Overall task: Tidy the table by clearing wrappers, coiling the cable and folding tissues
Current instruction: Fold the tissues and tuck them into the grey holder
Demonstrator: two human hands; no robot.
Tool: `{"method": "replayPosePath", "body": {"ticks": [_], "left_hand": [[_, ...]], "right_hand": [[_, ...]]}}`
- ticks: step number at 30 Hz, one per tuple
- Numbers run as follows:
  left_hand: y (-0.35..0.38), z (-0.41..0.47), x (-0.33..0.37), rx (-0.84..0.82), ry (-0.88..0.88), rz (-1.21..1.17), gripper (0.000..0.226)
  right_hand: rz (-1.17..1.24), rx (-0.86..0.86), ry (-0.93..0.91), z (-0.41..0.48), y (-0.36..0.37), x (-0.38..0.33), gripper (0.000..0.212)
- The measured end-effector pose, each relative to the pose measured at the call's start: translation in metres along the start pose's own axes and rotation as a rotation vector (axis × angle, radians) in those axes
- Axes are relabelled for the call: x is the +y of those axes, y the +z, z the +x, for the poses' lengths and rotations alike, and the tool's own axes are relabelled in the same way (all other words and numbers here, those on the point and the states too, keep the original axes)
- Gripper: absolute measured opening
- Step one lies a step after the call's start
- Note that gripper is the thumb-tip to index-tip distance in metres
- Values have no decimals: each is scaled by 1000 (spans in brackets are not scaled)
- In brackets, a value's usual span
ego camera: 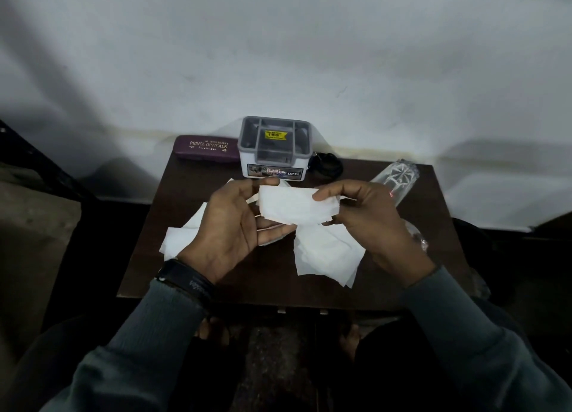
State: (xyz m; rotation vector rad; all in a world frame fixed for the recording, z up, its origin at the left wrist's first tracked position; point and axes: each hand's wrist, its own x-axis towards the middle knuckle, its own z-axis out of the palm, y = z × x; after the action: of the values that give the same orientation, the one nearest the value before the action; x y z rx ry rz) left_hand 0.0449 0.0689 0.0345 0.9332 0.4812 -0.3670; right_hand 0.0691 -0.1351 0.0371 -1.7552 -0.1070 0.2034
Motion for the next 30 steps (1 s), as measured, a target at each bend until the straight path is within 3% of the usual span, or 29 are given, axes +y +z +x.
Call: {"method": "replayPosePath", "body": {"ticks": [4, 8, 10, 12, 15, 22, 26, 30], "left_hand": [[4, -1, -4, 31, 74, 137, 39], [2, 0, -11, 105, 246, 259, 38], [3, 1, -12, 110, 266, 250, 36], [5, 1, -13, 99, 270, 244, 34], [7, 1, -14, 92, 267, 252, 33], [-2, 6, -7, 150, 251, 133, 35], [-5, 8, -4, 187, 269, 152, 32], [-6, 7, 0, 207, 287, 172, 28]], "right_hand": [[-4, 22, 24, -2, 3, -4, 48], [449, -43, 319, 0, 0, -11, 39], [487, -82, 373, 0, 0, -11, 55], [421, -49, 359, -3, 5, -8, 62], [327, 25, 314, -6, 10, -6, 36], [-6, 233, 86, 38, -14, -41, 15], [-335, 317, -56, 92, -19, -69, 19], [-519, 294, -39, 124, -6, -73, 45]]}}
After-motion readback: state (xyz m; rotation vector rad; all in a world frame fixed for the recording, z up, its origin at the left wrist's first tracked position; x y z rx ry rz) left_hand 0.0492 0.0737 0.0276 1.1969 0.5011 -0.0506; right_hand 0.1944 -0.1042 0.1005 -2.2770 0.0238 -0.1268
